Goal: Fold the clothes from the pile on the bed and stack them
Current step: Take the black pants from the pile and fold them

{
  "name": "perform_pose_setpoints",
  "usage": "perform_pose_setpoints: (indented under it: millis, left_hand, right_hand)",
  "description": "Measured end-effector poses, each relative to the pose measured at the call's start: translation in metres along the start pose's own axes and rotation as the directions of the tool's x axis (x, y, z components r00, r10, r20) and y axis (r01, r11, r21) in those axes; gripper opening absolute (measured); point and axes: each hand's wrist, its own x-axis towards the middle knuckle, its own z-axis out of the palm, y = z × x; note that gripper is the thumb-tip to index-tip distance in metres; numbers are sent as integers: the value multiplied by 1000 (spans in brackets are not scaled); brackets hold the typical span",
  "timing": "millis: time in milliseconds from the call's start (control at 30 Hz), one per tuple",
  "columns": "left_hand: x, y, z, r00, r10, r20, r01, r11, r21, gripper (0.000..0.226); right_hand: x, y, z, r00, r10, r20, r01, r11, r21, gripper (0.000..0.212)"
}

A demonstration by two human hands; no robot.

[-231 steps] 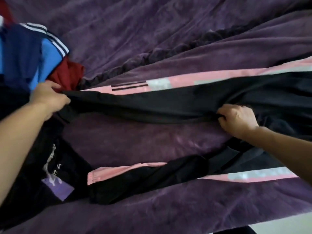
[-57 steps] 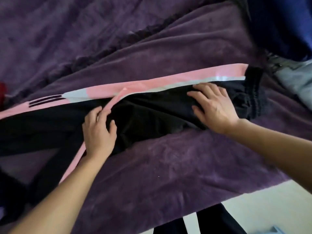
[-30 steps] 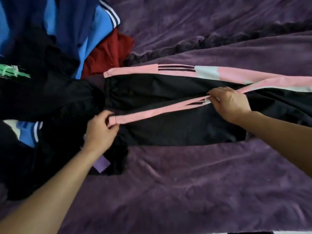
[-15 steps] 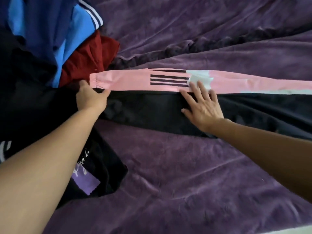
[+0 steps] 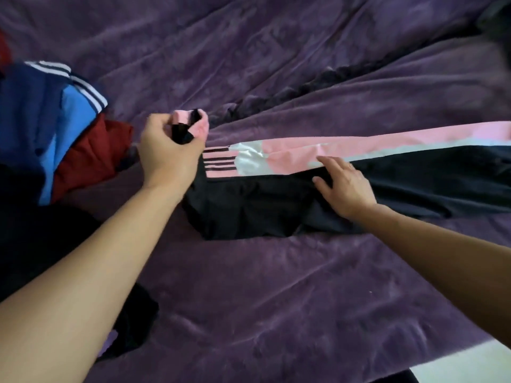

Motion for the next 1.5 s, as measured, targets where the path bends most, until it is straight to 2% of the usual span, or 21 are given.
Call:
perform_pose_setpoints:
  millis: [133, 233, 333, 400, 467, 500, 533, 567, 633, 700, 767, 867, 967, 1033, 1100, 1167, 1300, 1333, 1400, 1500]
  left_hand:
    - [-75, 68, 92, 985, 54, 163, -53, 999, -10, 29]
    - [-125, 99, 168, 952, 27, 305, -55, 995, 82, 32]
    - [-165, 114, 239, 906, -48, 421, -34, 982, 184, 35]
    - [-186, 114, 276, 850, -118, 513, 42, 987, 157, 35]
    - [-200, 108, 298, 816, -156, 556, 110, 987, 117, 26]
    - [-204, 103, 301, 836, -131, 533, 58, 987, 151, 23]
    - [-206, 97, 301, 874, -56, 483, -60, 974, 219, 22]
    - [-206, 89, 298, 898, 60, 436, -206, 933, 296, 24]
    - [-204, 73, 287, 855, 269, 443, -464, 780, 421, 37]
    - [-204, 60, 279, 775, 288, 562, -599, 616, 511, 61]
    - [-206, 54, 283, 755, 212, 621, -621, 539, 570, 82]
    - [-214, 65, 310, 734, 229, 639, -648, 518, 559, 92]
    - [-215, 68, 332, 692, 169, 702, -700, 395, 595, 84]
    - [-201, 60, 330, 721, 89, 687, -668, 351, 656, 83]
    - [-185, 51, 321, 754, 51, 655, -625, 364, 691, 85]
    - [-179, 50, 314, 752, 34, 658, -606, 431, 669, 81]
    - [-188, 71, 306, 667, 110, 737, -573, 708, 413, 67]
    - [-186, 76, 300, 684, 140, 716, -526, 774, 352, 63]
    - [-172, 78, 275, 779, 193, 596, -423, 864, 274, 55]
    - [-137, 58, 215, 896, 181, 405, -336, 874, 351, 44]
  right_hand:
    - [-19, 91, -64, 976, 186, -114, -170, 976, 138, 42]
    - [-32, 157, -106, 939, 292, -180, -256, 946, 198, 37]
    - [-41, 218, -135, 906, 359, -222, -333, 931, 148, 38]
    - [-46, 255, -146, 894, 378, -241, -379, 924, 45, 42]
    - [-48, 286, -153, 864, 449, -228, -453, 891, 35, 50]
    - [-48, 298, -155, 844, 494, -210, -493, 868, 65, 56]
    - [-47, 308, -155, 820, 542, -180, -531, 840, 112, 62]
    - [-46, 315, -154, 796, 589, -139, -565, 805, 179, 69]
    - [-40, 322, -149, 747, 663, -41, -612, 711, 345, 80]
    - [-33, 326, -144, 712, 702, 26, -641, 633, 435, 85]
    - [-27, 330, -143, 681, 726, 95, -665, 559, 495, 77]
    - [-29, 336, -143, 659, 717, 227, -662, 409, 628, 45]
    - [-33, 341, -143, 667, 727, 161, -664, 483, 571, 37]
    - [-34, 346, -145, 666, 741, 88, -665, 536, 520, 39]
    - [-37, 347, -147, 664, 746, 58, -663, 550, 508, 40]
    - [-39, 343, -151, 659, 749, 71, -659, 529, 535, 40]
    - [-46, 311, -182, 641, 736, 215, -638, 356, 683, 33]
    - [-48, 299, -195, 648, 711, 272, -629, 299, 718, 33]
    - [-48, 267, -223, 705, 618, 347, -568, 201, 798, 39]
    - [-43, 199, -258, 845, 408, 345, -436, 153, 887, 39]
